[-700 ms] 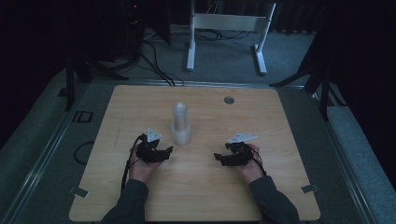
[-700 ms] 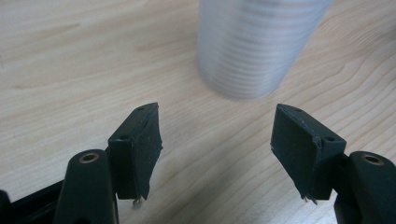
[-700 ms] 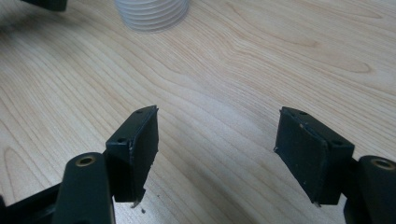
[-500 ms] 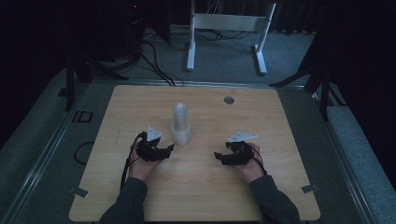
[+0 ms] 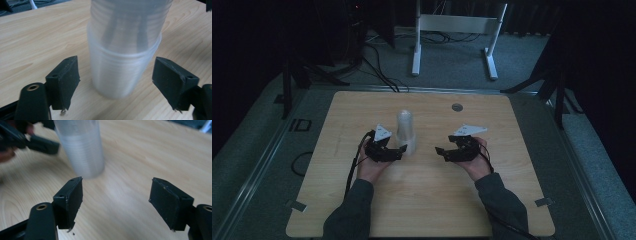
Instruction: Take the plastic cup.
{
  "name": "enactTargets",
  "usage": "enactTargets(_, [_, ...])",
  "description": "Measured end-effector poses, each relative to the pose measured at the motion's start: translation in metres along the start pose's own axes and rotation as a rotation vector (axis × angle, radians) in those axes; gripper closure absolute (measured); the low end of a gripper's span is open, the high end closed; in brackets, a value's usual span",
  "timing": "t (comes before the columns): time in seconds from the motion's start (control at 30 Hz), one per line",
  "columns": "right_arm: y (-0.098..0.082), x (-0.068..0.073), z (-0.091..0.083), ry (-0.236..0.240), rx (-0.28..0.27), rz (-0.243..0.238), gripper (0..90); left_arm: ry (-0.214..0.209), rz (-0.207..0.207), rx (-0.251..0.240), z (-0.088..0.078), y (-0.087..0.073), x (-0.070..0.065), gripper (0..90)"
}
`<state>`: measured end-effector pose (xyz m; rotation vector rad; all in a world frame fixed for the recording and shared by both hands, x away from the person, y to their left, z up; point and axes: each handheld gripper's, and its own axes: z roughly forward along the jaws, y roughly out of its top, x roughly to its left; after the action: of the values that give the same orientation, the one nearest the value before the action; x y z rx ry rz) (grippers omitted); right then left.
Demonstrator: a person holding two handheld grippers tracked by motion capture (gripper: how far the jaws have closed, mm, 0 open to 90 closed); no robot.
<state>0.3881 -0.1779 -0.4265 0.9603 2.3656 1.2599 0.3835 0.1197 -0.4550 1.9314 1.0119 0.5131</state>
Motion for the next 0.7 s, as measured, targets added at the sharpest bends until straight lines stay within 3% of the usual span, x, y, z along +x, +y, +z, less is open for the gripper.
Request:
enactTargets(0.23, [0.030,0.008,0.009,0.035,-0.045,-0.030,23.9,-0.012,-0.010,-0.008,0.010,0.003,0.001,19.0])
enactTargets(0.27, [0.040,0.012,0.013,0.049,-0.062,-0.042,23.3,-0.016,-0.008,-0.013,0.011,0.003,0.002,18.9])
enactTargets(0.4, [0.047,0.015,0.017,0.054,-0.064,-0.051,23.3,-0.025,-0.003,-0.039,0.014,0.003,0.001,18.4])
enactTargets(0.43, [0.056,0.019,0.022,0.055,-0.076,-0.069,23.4,-0.030,-0.002,-0.043,0.014,0.003,0.001,18.4])
enactTargets(0.7, [0.080,0.032,0.037,0.068,-0.117,-0.099,24.4,-0.044,-0.009,-0.039,0.021,0.006,0.001,20.9])
